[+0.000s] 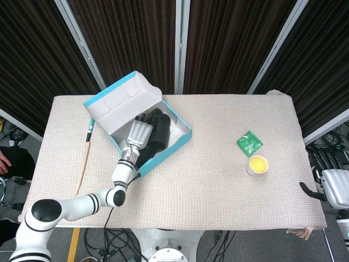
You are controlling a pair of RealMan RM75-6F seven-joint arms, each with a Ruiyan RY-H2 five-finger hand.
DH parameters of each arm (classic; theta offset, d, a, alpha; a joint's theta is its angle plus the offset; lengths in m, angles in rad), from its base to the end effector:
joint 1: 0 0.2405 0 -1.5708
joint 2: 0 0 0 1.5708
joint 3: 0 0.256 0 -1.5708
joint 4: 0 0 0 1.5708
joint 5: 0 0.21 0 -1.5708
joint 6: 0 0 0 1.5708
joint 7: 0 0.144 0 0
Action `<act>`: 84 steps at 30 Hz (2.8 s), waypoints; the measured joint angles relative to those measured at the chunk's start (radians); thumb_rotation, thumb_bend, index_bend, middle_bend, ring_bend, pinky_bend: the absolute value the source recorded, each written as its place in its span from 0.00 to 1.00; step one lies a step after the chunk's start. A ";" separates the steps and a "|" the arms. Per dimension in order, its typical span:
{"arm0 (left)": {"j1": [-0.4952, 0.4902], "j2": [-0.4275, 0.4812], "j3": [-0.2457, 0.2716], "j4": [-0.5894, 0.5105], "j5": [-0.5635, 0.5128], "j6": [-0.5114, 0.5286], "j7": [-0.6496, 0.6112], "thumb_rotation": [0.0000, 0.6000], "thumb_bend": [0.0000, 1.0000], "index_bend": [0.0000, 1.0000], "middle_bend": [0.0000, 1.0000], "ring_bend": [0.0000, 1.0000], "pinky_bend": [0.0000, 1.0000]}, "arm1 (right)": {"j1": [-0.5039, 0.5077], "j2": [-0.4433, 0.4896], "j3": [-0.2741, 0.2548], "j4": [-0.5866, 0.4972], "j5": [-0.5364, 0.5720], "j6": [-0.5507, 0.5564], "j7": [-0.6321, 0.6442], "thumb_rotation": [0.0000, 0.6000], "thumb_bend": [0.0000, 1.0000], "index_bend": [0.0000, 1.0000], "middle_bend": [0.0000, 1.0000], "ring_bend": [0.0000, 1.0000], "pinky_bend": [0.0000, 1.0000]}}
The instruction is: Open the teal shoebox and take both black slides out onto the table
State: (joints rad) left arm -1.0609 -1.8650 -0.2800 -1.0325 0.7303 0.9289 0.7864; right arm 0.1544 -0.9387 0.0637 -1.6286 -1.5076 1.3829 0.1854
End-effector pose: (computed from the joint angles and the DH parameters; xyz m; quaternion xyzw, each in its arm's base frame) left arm -0.0841 0.4210 -0.0722 -0.7529 -0.2775 -0.2766 0.5288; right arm -0.3091 -0.2060 0.2054 0.6149 -0.3976 0.3909 0.5577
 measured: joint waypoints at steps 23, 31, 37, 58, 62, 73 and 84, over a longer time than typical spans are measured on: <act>0.054 -0.027 -0.023 0.071 0.235 0.043 -0.347 1.00 0.41 0.22 0.41 0.21 0.24 | 0.003 0.000 -0.001 0.001 0.005 -0.012 -0.002 1.00 0.17 0.05 0.05 0.00 0.00; 0.079 -0.011 -0.046 0.051 0.287 0.073 -0.461 1.00 0.42 0.22 0.42 0.21 0.24 | 0.004 -0.001 0.000 0.000 0.002 -0.009 -0.003 1.00 0.17 0.05 0.05 0.00 0.00; 0.094 0.011 -0.067 0.034 0.356 0.147 -0.545 1.00 0.42 0.22 0.42 0.21 0.24 | 0.005 0.000 0.001 -0.003 0.000 -0.008 -0.006 1.00 0.17 0.05 0.05 0.00 0.00; 0.198 0.221 -0.042 -0.410 0.519 0.246 -0.715 1.00 0.42 0.22 0.42 0.21 0.23 | -0.001 -0.003 -0.002 -0.008 -0.012 0.009 -0.007 1.00 0.17 0.05 0.05 0.00 0.00; 0.208 0.258 0.010 -0.530 0.544 0.212 -0.675 1.00 0.42 0.22 0.42 0.21 0.23 | -0.002 -0.005 -0.003 -0.007 -0.016 0.012 -0.007 1.00 0.17 0.05 0.05 0.00 0.00; 0.186 0.255 0.106 -0.669 0.530 0.047 -0.598 1.00 0.42 0.21 0.42 0.21 0.23 | -0.009 -0.003 -0.005 -0.007 -0.017 0.020 -0.003 1.00 0.17 0.05 0.05 0.00 0.00; 0.141 0.251 0.101 -0.667 0.368 -0.032 -0.491 0.35 0.12 0.05 0.07 0.01 0.13 | -0.008 -0.003 -0.004 -0.003 -0.020 0.022 0.001 1.00 0.17 0.05 0.05 0.00 0.00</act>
State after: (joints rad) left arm -0.9197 -1.6136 -0.1790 -1.6991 1.0986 0.8973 0.2956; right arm 0.1462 -0.9415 0.0593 -1.6318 -1.5274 1.4048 0.1866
